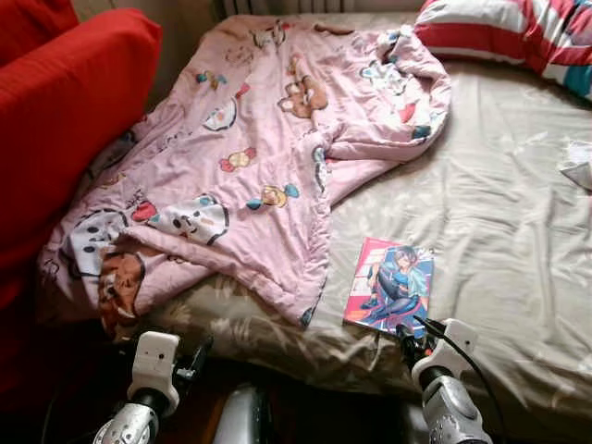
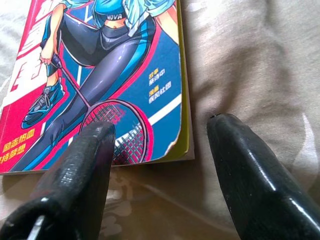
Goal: Clean up the room
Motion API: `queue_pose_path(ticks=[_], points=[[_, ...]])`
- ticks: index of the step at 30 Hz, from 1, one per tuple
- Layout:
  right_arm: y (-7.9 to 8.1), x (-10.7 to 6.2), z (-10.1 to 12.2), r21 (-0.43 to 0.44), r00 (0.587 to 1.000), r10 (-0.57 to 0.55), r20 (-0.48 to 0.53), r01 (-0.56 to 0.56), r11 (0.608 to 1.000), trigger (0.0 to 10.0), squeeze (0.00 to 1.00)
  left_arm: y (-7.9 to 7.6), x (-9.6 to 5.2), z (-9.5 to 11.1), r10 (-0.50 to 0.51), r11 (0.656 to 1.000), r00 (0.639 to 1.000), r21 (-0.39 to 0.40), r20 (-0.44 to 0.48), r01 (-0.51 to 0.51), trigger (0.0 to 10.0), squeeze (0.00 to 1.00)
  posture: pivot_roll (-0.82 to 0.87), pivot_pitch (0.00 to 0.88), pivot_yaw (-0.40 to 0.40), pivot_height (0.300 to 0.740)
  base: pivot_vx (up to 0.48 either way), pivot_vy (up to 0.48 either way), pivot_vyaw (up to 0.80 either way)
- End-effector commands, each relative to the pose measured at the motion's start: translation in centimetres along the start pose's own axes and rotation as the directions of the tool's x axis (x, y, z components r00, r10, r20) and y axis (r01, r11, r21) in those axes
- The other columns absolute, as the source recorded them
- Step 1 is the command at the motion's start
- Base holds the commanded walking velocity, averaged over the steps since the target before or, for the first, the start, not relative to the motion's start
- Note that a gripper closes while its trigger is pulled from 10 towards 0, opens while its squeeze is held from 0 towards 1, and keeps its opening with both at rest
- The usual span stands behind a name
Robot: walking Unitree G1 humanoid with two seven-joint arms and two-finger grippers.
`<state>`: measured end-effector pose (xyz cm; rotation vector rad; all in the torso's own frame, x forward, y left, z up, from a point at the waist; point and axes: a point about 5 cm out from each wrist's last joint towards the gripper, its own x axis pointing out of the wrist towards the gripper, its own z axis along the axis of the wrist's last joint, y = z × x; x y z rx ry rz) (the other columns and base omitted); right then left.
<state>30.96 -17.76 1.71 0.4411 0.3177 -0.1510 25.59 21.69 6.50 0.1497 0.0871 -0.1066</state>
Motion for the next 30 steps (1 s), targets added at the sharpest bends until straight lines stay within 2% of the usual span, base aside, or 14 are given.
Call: queue_pose_path(ticks=[1, 6, 10, 15, 17, 19, 22, 26, 30], points=[[-0.1, -0.3, -1.1, 0.012, 0.999, -0.012, -0.038, 0.013, 1.0, 10.0, 0.0, 0.4, -0.5, -0.4, 0.001, 1.0, 0.999, 0.017, -0.033, 0.0, 10.0, 0.0, 0.13, 0.313, 0.149, 0.591, 0.0, 0.0, 0.0], [-0.8, -0.4, -0.5, 0.014, 0.999, -0.044, 0.005, 0.044, 0.999, 10.0, 0.0, 0.3, -0.4, -0.3, -0.007, 1.0, 0.999, 0.02, -0.032, 0.007, 10.0, 0.0, 0.13, 0.31, 0.147, 0.591, 0.0, 0.0, 0.0], [-1.8, -0.8, 0.2, -0.012, 0.99, -0.108, 0.094, 0.11, 0.994, 10.0, 0.0, 0.3, -0.2, -0.3, -0.006, 1.0, 0.999, 0.02, -0.034, 0.007, 10.0, 0.0, 0.12, 0.303, 0.143, 0.591, 0.0, 0.0, 0.0], [-2.4, -1.2, -0.1, -0.021, 0.987, -0.127, 0.101, 0.13, 0.991, 10.0, 0.0, 0.1, -0.2, -0.4, -0.01, 1.0, 0.999, 0.018, -0.034, 0.01, 10.0, 0.0, 0.12, 0.296, 0.14, 0.591, 0.0, 0.0, 0.0], [-2.3, -1.3, 0.0, -0.026, 0.986, -0.108, 0.128, 0.112, 0.993, 10.0, 0.0, 0.0, -0.1, -0.3, -0.012, 1.0, 0.999, 0.017, -0.032, 0.013, 10.0, 0.0, 0.12, 0.291, 0.139, 0.591, 0.0, 0.0, 0.0], [-1.6, -1.4, 1.0, -0.023, 0.975, -0.045, 0.216, 0.051, 0.998, 10.0, 0.0, -0.1, -0.1, -0.3, -0.015, 1.0, 0.999, 0.017, -0.03, 0.015, 10.0, 0.0, 0.12, 0.285, 0.139, 0.591, 0.0, 0.0, 0.0], [-1.0, -1.3, 1.7, -0.024, 0.965, -0.014, 0.261, 0.021, 0.999, 10.0, 0.0, -0.1, -0.1, -0.3, -0.017, 1.0, 0.999, 0.018, -0.029, 0.017, 10.0, 0.0, 0.11, 0.288, 0.141, 0.591, 0.0, 0.0, 0.0], [-0.5, -1.0, 2.4, -0.04, 0.958, 0.01, 0.287, 0.001, 0.999, 10.0, 0.0, -0.2, -0.2, -0.2, -0.02, 1.0, 0.999, 0.02, -0.028, 0.021, 10.0, 0.0, 0.11, 0.289, 0.141, 0.591, 0.0, 0.0, 0.0], [0.0, -0.9, 2.1, -0.042, 0.964, 0.03, 0.263, -0.019, 0.999, 10.0, 0.0, -0.3, -0.2, -0.2, -0.026, 0.999, 0.999, 0.022, -0.03, 0.026, 10.0, 0.0, 0.12, 0.287, 0.146, 0.591, 0.0, 0.0, 0.0]])
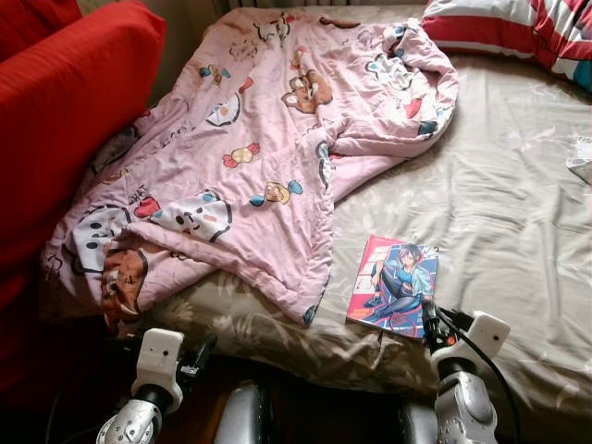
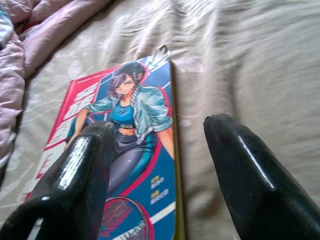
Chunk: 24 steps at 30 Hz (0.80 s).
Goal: Clean up the room
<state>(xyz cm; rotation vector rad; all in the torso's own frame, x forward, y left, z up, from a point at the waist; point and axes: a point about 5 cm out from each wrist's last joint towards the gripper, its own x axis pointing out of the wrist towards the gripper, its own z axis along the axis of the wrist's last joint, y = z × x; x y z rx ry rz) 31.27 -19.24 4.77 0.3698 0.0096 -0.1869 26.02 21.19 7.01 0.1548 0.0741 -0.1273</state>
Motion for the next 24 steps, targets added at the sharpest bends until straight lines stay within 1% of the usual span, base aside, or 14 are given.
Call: queue_pose_path(ticks=[1, 2, 8, 11, 16, 20, 24], points=[[0.2, -0.6, -1.3, 0.015, 0.998, 0.009, -0.058, -0.008, 1.0, 10.0, 0.0, 0.0, -0.7, -0.9, -0.008, 1.0, 0.999, 0.016, -0.045, 0.008, 10.0, 0.0, 0.12, 0.286, 0.146, 0.591, 0.0, 0.0, 0.0], [0.6, -0.7, -1.8, 0.024, 0.996, 0.028, -0.084, -0.026, 0.999, 10.0, 0.0, 0.0, -0.8, -0.9, -0.012, 1.0, 0.999, 0.019, -0.048, 0.013, 10.0, 0.0, 0.12, 0.287, 0.148, 0.591, 0.0, 0.0, 0.0], [1.5, -0.7, -2.4, 0.051, 0.992, 0.054, -0.118, -0.048, 0.998, 10.0, 0.0, 0.2, -1.1, -0.9, -0.016, 0.999, 0.999, 0.028, -0.051, 0.017, 10.0, 0.0, 0.14, 0.286, 0.156, 0.591, 0.0, 0.0, 0.0], [2.2, -0.7, -2.9, 0.071, 0.985, 0.078, -0.154, -0.068, 0.995, 10.0, 0.0, 0.5, -1.2, -0.9, -0.016, 0.999, 0.998, 0.035, -0.055, 0.018, 10.0, 0.0, 0.14, 0.285, 0.162, 0.591, 0.0, 0.0, 0.0], [2.5, -0.8, -3.0, 0.078, 0.985, 0.08, -0.152, -0.069, 0.995, 10.0, 0.0, 0.7, -1.3, -0.8, -0.015, 0.999, 0.998, 0.045, -0.056, 0.018, 10.0, 0.0, 0.15, 0.286, 0.171, 0.591, 0.0, 0.0, 0.0], [2.3, -0.8, -2.8, 0.083, 0.99, 0.058, -0.132, -0.047, 0.995, 10.0, 0.0, 0.8, -1.3, -0.7, -0.015, 0.999, 0.998, 0.05, -0.058, 0.018, 10.0, 0.0, 0.15, 0.287, 0.175, 0.591, 0.0, 0.0, 0.0], [2.1, -0.6, -2.3, 0.085, 0.995, 0.043, -0.089, -0.036, 0.996, 10.0, 0.0, 1.0, -1.3, -0.7, -0.014, 0.998, 0.998, 0.054, -0.06, 0.018, 10.0, 0.0, 0.15, 0.288, 0.178, 0.591, 0.0, 0.0, 0.0]])
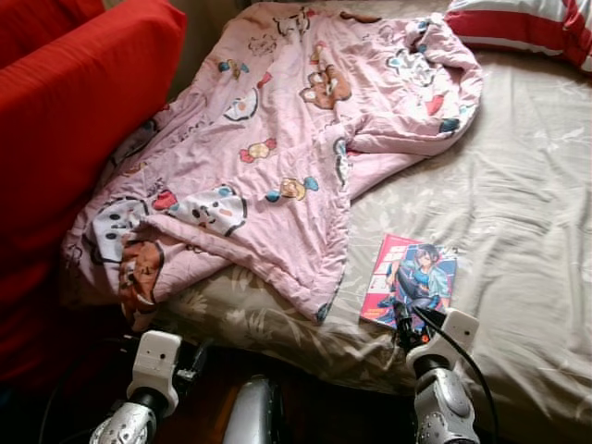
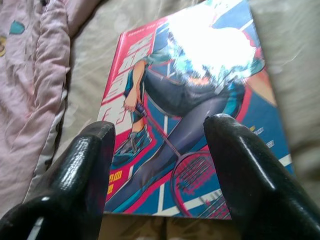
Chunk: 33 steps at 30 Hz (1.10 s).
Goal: Clean up the room
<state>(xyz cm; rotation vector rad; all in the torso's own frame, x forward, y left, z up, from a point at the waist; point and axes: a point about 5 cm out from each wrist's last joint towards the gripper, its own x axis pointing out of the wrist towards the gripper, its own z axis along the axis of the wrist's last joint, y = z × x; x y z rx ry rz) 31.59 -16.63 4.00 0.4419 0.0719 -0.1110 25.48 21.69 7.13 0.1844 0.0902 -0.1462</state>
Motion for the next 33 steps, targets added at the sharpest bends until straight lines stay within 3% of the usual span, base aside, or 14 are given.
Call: queue_pose_path(ticks=[1, 14, 33], points=[[-0.3, -0.4, -0.4, 0.016, 0.999, -0.034, 0.005, 0.034, 0.999, 10.0, 0.0, 0.5, -0.7, -0.7, 0.003, 1.0, 0.999, 0.025, -0.045, -0.002, 10.0, 0.0, 0.15, 0.289, 0.179, 0.591, 0.0, 0.0, 0.0], [-2.1, -0.8, -0.3, -0.014, 0.989, -0.148, 0.006, 0.149, 0.989, 10.0, 0.0, 0.3, -0.8, -0.9, -0.001, 1.0, 0.999, 0.024, -0.05, 0.002, 10.0, 0.0, 0.15, 0.295, 0.176, 0.591, 0.0, 0.0, 0.0], [-1.9, -1.1, -1.2, -0.004, 0.987, -0.153, -0.042, 0.153, 0.988, 10.0, 0.0, 0.4, -1.1, -1.2, 0.002, 1.0, 0.998, 0.029, -0.061, 0.0, 10.0, 0.0, 0.16, 0.303, 0.177, 0.591, 0.0, 0.0, 0.0]])
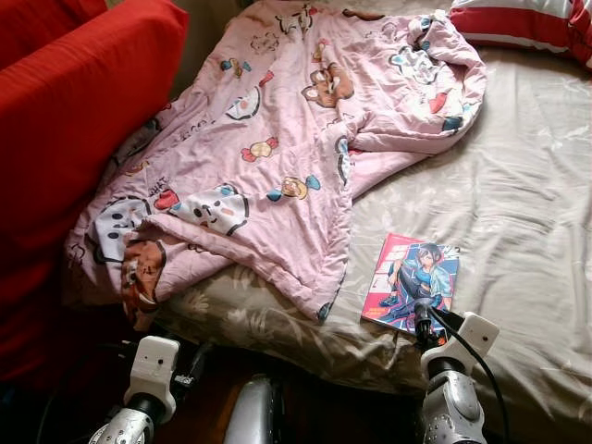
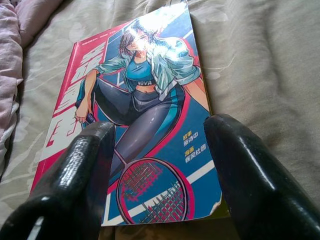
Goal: Clean up the room
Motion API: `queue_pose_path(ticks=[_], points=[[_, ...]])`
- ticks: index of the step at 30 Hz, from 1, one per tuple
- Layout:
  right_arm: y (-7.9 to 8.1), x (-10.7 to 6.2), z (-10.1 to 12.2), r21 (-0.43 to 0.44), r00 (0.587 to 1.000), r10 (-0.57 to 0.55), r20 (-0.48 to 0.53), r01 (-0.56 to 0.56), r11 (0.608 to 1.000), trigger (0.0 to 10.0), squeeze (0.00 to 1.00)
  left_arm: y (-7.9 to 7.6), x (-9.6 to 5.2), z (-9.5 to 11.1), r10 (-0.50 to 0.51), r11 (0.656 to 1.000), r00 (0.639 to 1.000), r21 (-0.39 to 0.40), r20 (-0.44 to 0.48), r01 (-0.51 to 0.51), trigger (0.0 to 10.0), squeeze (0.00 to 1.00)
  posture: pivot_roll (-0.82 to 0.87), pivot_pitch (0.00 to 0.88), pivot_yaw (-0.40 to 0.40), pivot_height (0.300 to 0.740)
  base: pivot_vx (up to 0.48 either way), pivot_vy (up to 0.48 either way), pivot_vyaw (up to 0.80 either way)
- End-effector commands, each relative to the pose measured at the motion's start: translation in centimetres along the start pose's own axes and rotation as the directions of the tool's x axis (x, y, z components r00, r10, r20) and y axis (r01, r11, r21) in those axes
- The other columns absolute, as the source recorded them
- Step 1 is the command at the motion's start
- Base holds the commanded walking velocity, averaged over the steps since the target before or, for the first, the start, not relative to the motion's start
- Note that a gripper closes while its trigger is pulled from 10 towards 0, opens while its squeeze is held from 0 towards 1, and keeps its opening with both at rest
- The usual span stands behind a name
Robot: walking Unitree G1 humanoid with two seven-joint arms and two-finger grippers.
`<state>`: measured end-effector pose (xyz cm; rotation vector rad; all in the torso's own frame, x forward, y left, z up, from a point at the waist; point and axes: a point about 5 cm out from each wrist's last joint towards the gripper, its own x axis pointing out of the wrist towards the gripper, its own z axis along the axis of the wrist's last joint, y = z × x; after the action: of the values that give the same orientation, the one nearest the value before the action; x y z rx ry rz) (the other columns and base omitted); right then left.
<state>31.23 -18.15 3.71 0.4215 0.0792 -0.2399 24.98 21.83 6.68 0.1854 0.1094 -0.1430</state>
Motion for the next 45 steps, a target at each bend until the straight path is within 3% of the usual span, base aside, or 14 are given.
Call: queue_pose_path(ticks=[1, 23, 39, 45], points=[[-0.5, -0.9, -1.6, 0.012, 0.997, -0.03, -0.068, 0.031, 0.999, 10.0, 0.0, 0.4, -0.7, -0.7, 0.0, 1.0, 0.999, 0.031, -0.041, 0.001, 10.0, 0.0, 0.16, 0.303, 0.177, 0.591, 0.0, 0.0, 0.0], [-1.1, -1.4, -2.6, 0.045, 0.99, -0.076, -0.118, 0.082, 0.996, 10.0, 0.0, 0.6, -1.0, -0.7, -0.004, 0.999, 0.999, 0.045, -0.048, 0.007, 10.0, 0.0, 0.17, 0.312, 0.189, 0.591, 0.0, 0.0, 0.0], [-0.7, -1.6, -3.4, 0.08, 0.982, -0.036, -0.186, 0.051, 0.995, 10.0, 0.0, 0.4, -1.2, -0.7, -0.015, 0.999, 0.999, 0.05, -0.051, 0.018, 10.0, 0.0, 0.17, 0.317, 0.195, 0.591, 0.0, 0.0, 0.0], [0.2, -2.1, -4.8, 0.176, 0.958, 0.045, -0.284, 0.006, 0.984, 10.0, 0.0, 0.3, -1.3, -0.6, -0.021, 0.998, 0.999, 0.057, -0.05, 0.024, 10.0, 0.0, 0.18, 0.318, 0.198, 0.591, 0.0, 0.0, 0.0]])
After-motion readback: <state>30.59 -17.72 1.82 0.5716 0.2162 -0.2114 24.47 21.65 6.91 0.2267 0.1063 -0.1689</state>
